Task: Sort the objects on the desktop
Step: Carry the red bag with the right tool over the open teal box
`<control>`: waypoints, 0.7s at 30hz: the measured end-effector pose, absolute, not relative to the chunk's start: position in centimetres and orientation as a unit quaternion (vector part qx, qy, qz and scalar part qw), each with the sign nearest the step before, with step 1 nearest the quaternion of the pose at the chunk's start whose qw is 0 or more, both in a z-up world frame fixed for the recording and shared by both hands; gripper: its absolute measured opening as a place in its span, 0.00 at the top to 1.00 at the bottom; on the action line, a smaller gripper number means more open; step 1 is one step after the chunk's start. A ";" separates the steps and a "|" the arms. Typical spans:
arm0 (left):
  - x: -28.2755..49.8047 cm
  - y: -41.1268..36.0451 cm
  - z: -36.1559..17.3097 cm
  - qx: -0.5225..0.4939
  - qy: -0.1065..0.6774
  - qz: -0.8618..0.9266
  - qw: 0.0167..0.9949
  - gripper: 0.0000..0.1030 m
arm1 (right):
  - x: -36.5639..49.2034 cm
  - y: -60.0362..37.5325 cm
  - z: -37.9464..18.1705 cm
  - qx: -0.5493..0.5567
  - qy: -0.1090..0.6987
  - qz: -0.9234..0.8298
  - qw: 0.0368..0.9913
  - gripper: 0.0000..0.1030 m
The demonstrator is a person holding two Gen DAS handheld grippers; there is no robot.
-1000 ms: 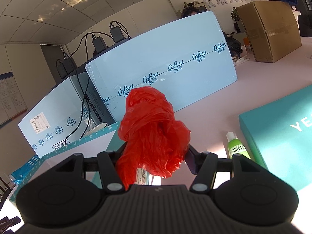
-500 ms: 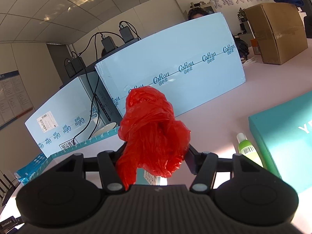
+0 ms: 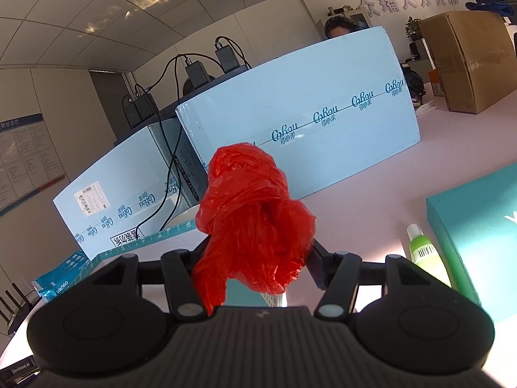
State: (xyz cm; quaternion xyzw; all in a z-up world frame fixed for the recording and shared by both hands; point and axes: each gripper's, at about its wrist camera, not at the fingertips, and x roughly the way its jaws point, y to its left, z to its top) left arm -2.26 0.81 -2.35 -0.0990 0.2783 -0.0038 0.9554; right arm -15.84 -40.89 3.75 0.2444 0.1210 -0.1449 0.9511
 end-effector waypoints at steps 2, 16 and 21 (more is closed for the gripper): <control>-2.2 0.8 -2.4 -0.100 0.279 -0.003 0.955 0.00 | -15.8 -40.6 3.9 0.242 0.119 -0.140 0.953 0.41; -2.1 1.2 -2.8 -0.105 0.284 -0.001 0.953 0.00 | -14.4 -37.8 4.9 0.209 0.118 -0.111 0.964 0.41; -2.1 1.4 -2.9 -0.106 0.286 -0.001 0.952 0.00 | -13.6 -36.7 5.3 0.195 0.119 -0.098 0.969 0.40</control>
